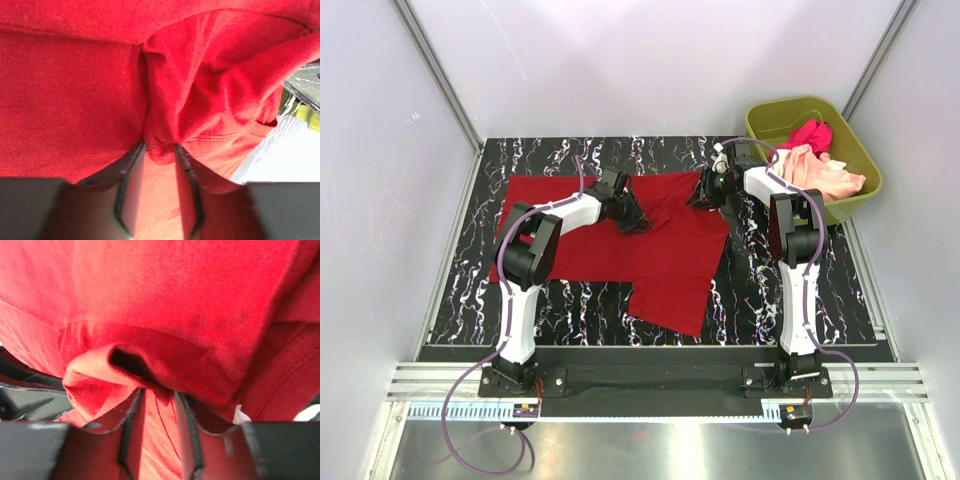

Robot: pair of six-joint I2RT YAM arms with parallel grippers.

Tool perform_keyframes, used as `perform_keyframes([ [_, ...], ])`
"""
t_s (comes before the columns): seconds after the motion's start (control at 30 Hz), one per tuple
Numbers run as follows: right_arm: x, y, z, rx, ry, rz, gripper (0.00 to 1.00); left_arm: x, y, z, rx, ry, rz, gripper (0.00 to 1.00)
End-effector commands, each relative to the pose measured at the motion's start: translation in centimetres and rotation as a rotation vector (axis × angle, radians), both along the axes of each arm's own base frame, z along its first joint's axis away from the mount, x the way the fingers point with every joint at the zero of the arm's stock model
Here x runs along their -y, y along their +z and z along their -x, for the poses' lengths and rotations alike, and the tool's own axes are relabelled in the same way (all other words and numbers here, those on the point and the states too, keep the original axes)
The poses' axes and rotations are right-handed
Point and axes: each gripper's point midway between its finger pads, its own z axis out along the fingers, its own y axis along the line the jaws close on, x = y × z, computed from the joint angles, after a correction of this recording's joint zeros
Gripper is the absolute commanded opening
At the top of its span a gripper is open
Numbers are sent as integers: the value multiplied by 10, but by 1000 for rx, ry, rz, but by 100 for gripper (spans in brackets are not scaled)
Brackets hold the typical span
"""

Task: Fold and stack the t-shirts
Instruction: Fold the tshirt

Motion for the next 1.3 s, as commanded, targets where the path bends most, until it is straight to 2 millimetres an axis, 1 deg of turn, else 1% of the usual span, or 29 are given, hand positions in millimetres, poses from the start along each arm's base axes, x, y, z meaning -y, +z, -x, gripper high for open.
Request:
perform_keyframes([
  [0.0,-12,17,-9,35,13,-30,35,-2,-16,2,-40,1,-46,32],
  [0.03,-13,21,-9,36,10,-33,31,-2,-15,1,-35,-4,-47,26],
  [0.07,-12,23,-10,38,2,-30,19,-3,-16,2,-38,-4,-54,22],
  [0.1,-12,25,-9,33,-6,-25,14,-2,-12,-1,-25,-9,-56,18],
  [0.13,-10,31,-9,38,-11,-20,10,-3,-10,-2,-19,-13,-62,14],
  [0.17,-8,31,-6,25,-17,-4,4,-4,-11,-3,-11,-24,-78,4],
  [0.2,-6,34,-4,21,-24,0,0,-7,-11,-1,-19,-31,-96,0],
  [0.23,-5,42,-3,31,-26,1,0,-8,-6,-4,-8,-33,-105,0],
  [0.27,-4,42,3,13,-30,7,0,-9,-4,-4,0,-40,-114,0],
  [0.33,-3,49,12,-6,-39,11,0,-12,0,-3,11,-46,-135,0],
  [0.37,-1,51,14,-13,-41,12,0,-15,6,-3,26,-55,-144,0],
  [0.5,5,56,30,-66,-50,43,0,-18,17,1,45,-93,-166,0],
  [0.53,7,61,36,-78,-51,53,0,-20,19,1,52,-104,-176,0],
  [0.6,8,66,42,-90,-54,56,0,-20,25,3,53,-119,-180,0],
  [0.67,9,67,55,-142,-47,53,0,-21,26,7,42,-142,-186,0],
  [0.73,9,64,70,-191,-37,55,0,-21,31,7,45,-156,-183,0],
  [0.83,12,64,82,-215,-42,60,0,-20,37,9,39,-171,-160,0],
  [0.9,12,68,88,-221,-41,53,0,-22,40,10,28,-171,-149,0],
  [0.93,12,64,93,-239,-41,55,0,-22,43,9,28,-175,-142,0],
  [1.1,14,62,105,-269,-49,53,0,-26,39,13,-6,-191,-140,0],
  [1.27,18,54,120,-309,-63,72,0,-29,36,16,-18,-206,-150,0],
])
